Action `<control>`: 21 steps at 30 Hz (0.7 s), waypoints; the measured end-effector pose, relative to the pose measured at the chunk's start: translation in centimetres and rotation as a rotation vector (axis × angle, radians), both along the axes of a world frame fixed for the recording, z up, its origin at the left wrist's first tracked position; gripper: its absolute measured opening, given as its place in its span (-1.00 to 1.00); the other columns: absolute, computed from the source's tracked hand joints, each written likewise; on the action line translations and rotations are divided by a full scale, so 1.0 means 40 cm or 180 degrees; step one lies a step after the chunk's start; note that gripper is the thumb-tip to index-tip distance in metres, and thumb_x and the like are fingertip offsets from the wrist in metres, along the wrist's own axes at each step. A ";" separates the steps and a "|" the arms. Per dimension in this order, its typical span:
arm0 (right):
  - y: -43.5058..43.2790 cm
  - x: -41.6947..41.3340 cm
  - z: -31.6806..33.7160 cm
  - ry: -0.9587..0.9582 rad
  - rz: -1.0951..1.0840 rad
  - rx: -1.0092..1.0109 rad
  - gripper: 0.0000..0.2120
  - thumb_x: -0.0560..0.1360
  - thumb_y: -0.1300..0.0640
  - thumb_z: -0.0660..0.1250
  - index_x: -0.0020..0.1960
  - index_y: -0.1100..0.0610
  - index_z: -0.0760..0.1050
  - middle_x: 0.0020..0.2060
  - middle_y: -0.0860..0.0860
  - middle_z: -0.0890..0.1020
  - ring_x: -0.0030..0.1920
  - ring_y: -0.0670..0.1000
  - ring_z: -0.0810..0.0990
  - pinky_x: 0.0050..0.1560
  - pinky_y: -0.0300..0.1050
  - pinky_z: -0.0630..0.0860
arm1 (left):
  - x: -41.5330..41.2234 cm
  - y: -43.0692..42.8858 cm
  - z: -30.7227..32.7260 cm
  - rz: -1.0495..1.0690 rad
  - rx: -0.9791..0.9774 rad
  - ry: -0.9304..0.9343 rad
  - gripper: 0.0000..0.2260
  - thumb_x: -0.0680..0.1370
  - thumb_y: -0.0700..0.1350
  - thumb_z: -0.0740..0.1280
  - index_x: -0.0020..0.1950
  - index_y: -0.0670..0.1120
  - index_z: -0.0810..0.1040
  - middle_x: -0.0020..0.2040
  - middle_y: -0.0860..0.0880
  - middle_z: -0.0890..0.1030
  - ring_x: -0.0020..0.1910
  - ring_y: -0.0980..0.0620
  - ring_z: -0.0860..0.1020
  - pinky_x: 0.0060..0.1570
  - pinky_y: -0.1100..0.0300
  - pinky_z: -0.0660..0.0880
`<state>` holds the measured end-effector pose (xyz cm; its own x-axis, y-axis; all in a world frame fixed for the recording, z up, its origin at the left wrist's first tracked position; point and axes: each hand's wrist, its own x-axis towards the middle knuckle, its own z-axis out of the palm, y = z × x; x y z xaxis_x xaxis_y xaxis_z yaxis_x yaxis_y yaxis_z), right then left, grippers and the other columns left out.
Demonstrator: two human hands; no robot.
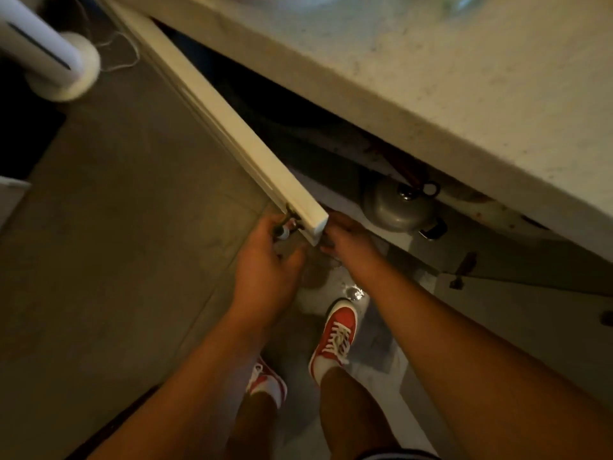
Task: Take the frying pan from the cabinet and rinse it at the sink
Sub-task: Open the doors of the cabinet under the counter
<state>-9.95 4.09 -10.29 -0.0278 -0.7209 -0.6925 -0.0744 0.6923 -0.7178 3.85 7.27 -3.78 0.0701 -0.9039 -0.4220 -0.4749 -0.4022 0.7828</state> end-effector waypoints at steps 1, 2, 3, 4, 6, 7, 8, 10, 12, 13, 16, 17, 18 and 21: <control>0.012 0.022 -0.004 -0.0012 0.0116 0.0070 -0.82 0.60 0.04 0.22 -0.15 -0.18 0.47 -0.01 0.01 0.58 0.18 0.18 0.56 0.29 0.22 0.46 | 0.021 0.014 0.002 0.0039 0.0058 -0.0024 -0.67 0.50 -0.05 0.41 0.21 0.17 0.44 0.12 0.04 0.60 0.06 0.06 0.60 -0.13 0.26 0.57; 0.027 0.046 -0.007 -0.0024 0.0189 0.0111 -0.80 0.61 0.04 0.21 -0.15 -0.20 0.45 0.06 0.06 0.56 0.21 0.20 0.54 0.30 0.24 0.44 | 0.041 0.028 0.005 0.0098 0.0117 -0.0037 -0.64 0.49 -0.02 0.43 0.24 0.14 0.43 0.14 0.01 0.60 0.09 0.03 0.60 -0.06 0.17 0.58; 0.043 0.071 -0.009 -0.0055 0.0227 0.0134 -0.81 0.61 0.01 0.21 -0.14 -0.22 0.45 0.11 0.10 0.56 0.22 0.21 0.53 0.30 0.26 0.43 | 0.062 0.042 0.008 0.0160 0.0169 -0.0054 -0.61 0.47 0.01 0.45 0.23 0.17 0.41 0.14 0.07 0.59 0.11 0.05 0.58 -0.01 0.15 0.57; 0.059 0.094 -0.012 -0.0087 0.0279 0.0131 -0.83 0.61 -0.02 0.22 -0.13 -0.24 0.46 0.14 0.11 0.57 0.21 0.21 0.54 0.28 0.25 0.45 | 0.082 0.055 0.011 0.0202 0.0179 -0.0091 -0.58 0.44 0.05 0.47 0.20 0.24 0.36 0.10 0.19 0.56 0.10 0.13 0.54 -0.01 0.22 0.54; 0.084 0.139 -0.017 -0.0191 0.0301 0.0091 -0.85 0.60 -0.02 0.25 -0.10 -0.24 0.48 0.07 0.03 0.61 0.16 0.14 0.58 0.21 0.15 0.53 | 0.119 0.075 0.025 0.0226 0.0091 -0.0193 -0.49 0.38 0.11 0.50 0.15 0.35 0.26 -0.01 0.37 0.43 0.06 0.28 0.45 -0.04 0.39 0.42; 0.091 0.160 -0.017 -0.0250 0.0300 0.0085 -0.86 0.60 -0.01 0.26 -0.08 -0.22 0.50 -0.01 -0.05 0.61 0.11 0.09 0.60 0.11 0.03 0.57 | 0.139 0.085 0.031 0.0238 0.0043 -0.0222 -0.46 0.35 0.12 0.50 0.17 0.34 0.25 -0.02 0.41 0.40 0.06 0.31 0.43 -0.03 0.41 0.39; 0.096 0.182 -0.016 -0.0270 0.0319 0.0089 -0.89 0.61 0.00 0.25 -0.04 -0.19 0.51 -0.06 -0.12 0.61 0.05 0.03 0.61 -0.03 -0.12 0.57 | 0.158 0.097 0.036 0.0237 -0.0009 -0.0249 -0.44 0.33 0.14 0.51 0.21 0.31 0.28 0.01 0.40 0.41 0.09 0.31 0.43 0.02 0.39 0.39; 0.102 0.220 -0.009 -0.0217 0.0384 0.0122 -0.90 0.61 0.00 0.25 0.04 -0.16 0.53 -0.09 -0.16 0.61 -0.02 -0.06 0.64 -0.26 -0.33 0.52 | 0.192 0.124 0.050 0.0202 -0.0155 -0.0338 -0.38 0.34 0.16 0.50 0.33 0.19 0.34 0.20 0.30 0.47 0.23 0.26 0.43 0.18 0.25 0.43; 0.115 0.247 -0.003 -0.0250 0.0365 0.0143 -0.83 0.60 0.00 0.27 -0.03 -0.25 0.57 -0.08 -0.17 0.65 -0.02 -0.10 0.66 -0.31 -0.36 0.55 | 0.216 0.153 0.069 0.0202 -0.0348 -0.0428 -0.26 0.36 0.17 0.50 0.47 0.11 0.27 0.38 0.15 0.43 0.35 0.20 0.39 0.30 0.13 0.41; 0.122 0.259 0.000 -0.0259 0.0354 0.0166 -0.77 0.59 0.01 0.29 -0.09 -0.32 0.58 -0.06 -0.17 0.66 -0.01 -0.09 0.66 -0.26 -0.29 0.58 | 0.226 0.166 0.079 0.0210 -0.0472 -0.0460 -0.22 0.37 0.18 0.49 0.50 0.12 0.23 0.43 0.12 0.40 0.38 0.19 0.36 0.32 0.11 0.38; 0.138 0.301 0.004 -0.0317 0.0382 0.0123 -0.66 0.58 0.04 0.31 -0.14 -0.43 0.58 -0.02 -0.14 0.68 0.10 0.02 0.65 0.00 0.00 0.60 | 0.246 0.189 0.110 0.0233 -0.0828 -0.0536 -0.22 0.39 0.21 0.42 0.53 0.15 0.15 0.47 0.12 0.33 0.44 0.17 0.29 0.34 0.13 0.31; 0.141 0.318 0.007 -0.0440 0.0381 0.0110 -0.70 0.56 0.01 0.32 -0.12 -0.42 0.59 -0.02 -0.15 0.69 0.12 0.03 0.65 0.08 0.07 0.59 | 0.253 0.192 0.118 0.0223 -0.0945 -0.0576 -0.25 0.41 0.21 0.40 0.53 0.13 0.15 0.46 0.12 0.32 0.45 0.16 0.29 0.35 0.13 0.31; 0.143 0.338 0.008 -0.0631 0.0340 0.0117 -0.79 0.52 -0.04 0.32 -0.07 -0.38 0.61 -0.04 -0.16 0.71 0.11 0.02 0.65 0.10 0.08 0.58 | 0.261 0.194 0.124 0.0213 -0.1053 -0.0645 -0.27 0.43 0.19 0.38 0.52 0.11 0.16 0.45 0.13 0.31 0.45 0.16 0.28 0.36 0.16 0.31; 0.148 0.395 0.006 -0.1063 0.0261 0.0141 -0.82 0.51 -0.04 0.31 0.07 -0.19 0.60 -0.06 -0.18 0.74 0.04 -0.09 0.70 0.06 -0.02 0.60 | 0.302 0.193 0.139 0.0256 -0.1213 -0.0920 -0.32 0.49 0.14 0.33 0.54 0.01 0.16 0.43 0.06 0.34 0.39 0.26 0.26 0.32 0.40 0.23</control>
<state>5.87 10.00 -10.05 0.2623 -0.6803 -0.6844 0.1029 0.7249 -0.6811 15.91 14.97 1.80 0.2117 -0.9772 -0.0149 -0.6738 -0.1570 0.7221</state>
